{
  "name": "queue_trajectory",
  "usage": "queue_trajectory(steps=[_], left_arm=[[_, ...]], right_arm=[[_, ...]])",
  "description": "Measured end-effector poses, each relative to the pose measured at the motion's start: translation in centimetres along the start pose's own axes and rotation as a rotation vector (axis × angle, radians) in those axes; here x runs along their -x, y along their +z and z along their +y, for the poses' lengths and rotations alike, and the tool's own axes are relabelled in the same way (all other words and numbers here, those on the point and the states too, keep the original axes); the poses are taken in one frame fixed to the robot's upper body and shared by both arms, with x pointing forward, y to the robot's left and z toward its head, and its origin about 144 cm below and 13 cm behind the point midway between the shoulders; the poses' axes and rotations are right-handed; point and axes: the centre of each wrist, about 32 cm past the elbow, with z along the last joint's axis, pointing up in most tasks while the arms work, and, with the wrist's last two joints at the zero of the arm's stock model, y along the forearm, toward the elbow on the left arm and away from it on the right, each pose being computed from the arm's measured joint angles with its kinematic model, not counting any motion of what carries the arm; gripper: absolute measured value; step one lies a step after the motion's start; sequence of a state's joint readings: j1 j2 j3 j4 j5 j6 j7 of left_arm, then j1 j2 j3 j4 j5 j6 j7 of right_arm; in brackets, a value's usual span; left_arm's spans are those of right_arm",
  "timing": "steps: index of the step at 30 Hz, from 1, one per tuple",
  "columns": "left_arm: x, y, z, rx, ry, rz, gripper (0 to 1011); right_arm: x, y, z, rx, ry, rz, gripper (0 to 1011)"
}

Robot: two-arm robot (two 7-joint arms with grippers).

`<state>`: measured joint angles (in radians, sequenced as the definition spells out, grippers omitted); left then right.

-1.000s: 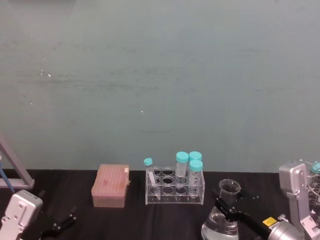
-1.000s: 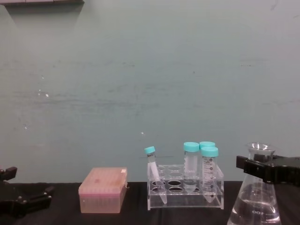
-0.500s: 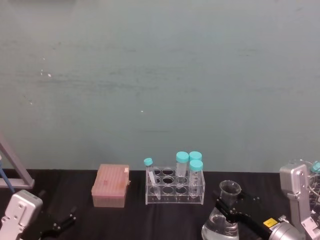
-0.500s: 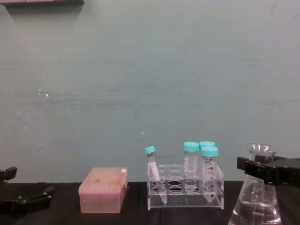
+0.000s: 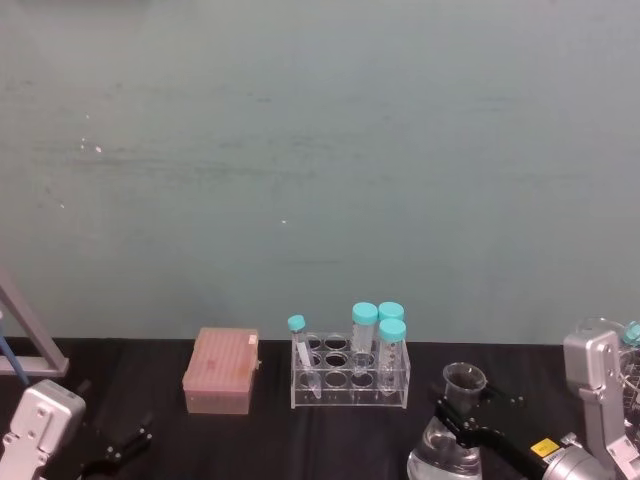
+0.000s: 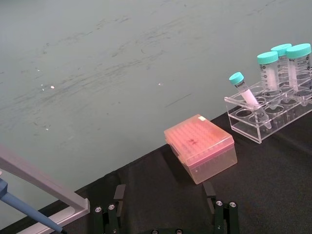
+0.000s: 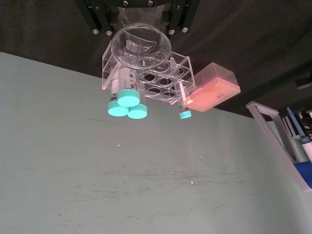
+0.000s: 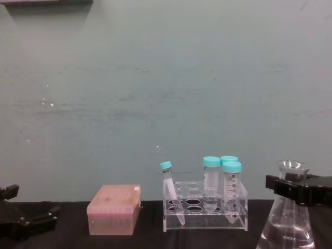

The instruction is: Pick up the beaker with the right gripper, shake it three times, and then put it down.

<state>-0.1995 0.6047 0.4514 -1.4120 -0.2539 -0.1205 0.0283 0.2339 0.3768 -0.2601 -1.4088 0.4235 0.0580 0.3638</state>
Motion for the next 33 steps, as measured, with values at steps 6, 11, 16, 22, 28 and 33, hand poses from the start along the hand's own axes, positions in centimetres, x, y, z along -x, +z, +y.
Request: queue_trajectory(steps=[6, 11, 16, 22, 28, 33], left_arm=[[0.0, 0.0, 0.0, 0.000, 0.000, 0.000, 1000], [0.0, 0.0, 0.0, 0.000, 0.000, 0.000, 1000], [0.0, 0.0, 0.0, 0.000, 0.000, 0.000, 1000], [0.0, 0.0, 0.0, 0.000, 0.000, 0.000, 1000], [0.0, 0.0, 0.0, 0.000, 0.000, 0.000, 1000], [0.0, 0.0, 0.0, 0.000, 0.000, 0.000, 1000]], right_arm=[[0.0, 0.0, 0.0, -0.003, -0.003, 0.000, 457], [0.0, 0.1, 0.2, -0.008, -0.004, -0.001, 457], [0.0, 0.1, 0.4, -0.009, -0.003, -0.001, 457], [0.0, 0.0, 0.7, -0.009, -0.002, 0.000, 457], [0.0, 0.0, 0.9, -0.005, 0.001, 0.002, 457], [0.0, 0.0, 1.0, -0.003, 0.001, 0.004, 457]])
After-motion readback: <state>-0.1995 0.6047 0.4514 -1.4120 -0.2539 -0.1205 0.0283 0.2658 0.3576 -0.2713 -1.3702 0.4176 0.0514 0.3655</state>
